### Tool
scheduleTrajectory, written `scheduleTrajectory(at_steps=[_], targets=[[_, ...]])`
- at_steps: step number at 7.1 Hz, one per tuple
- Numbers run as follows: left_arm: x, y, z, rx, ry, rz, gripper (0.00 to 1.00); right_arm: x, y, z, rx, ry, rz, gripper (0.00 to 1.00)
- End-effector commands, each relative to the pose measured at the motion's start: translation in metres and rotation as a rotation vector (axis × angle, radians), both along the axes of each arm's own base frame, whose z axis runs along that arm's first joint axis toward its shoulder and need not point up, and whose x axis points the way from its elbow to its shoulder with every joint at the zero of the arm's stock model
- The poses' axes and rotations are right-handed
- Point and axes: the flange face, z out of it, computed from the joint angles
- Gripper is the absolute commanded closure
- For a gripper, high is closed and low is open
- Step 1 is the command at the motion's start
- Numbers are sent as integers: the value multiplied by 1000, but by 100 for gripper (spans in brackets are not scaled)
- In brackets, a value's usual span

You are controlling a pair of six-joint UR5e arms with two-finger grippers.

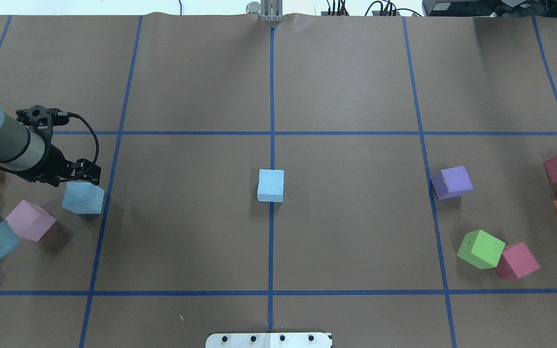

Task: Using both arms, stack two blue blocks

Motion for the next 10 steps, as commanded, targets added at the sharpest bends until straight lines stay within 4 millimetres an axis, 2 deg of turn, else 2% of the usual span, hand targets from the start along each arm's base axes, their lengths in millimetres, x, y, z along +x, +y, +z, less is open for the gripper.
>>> scheduleTrajectory(at_steps=[1,3,4,8,10], targets=[[10,6,4,-5,-6,21,2,0,0,0,0,0,0,0],[16,11,9,-8,-14,39,2,0,-1,1,-2,0,0,0],[16,11,10,-8,-15,40,7,0,-1,1,-2,0,0,0],[17,11,15,-12,-21,44,37,0,-2,1,-4,-1,0,0],[17,10,10,-13,-15,38,48,7,-2,-1,-3,-3,13,0]])
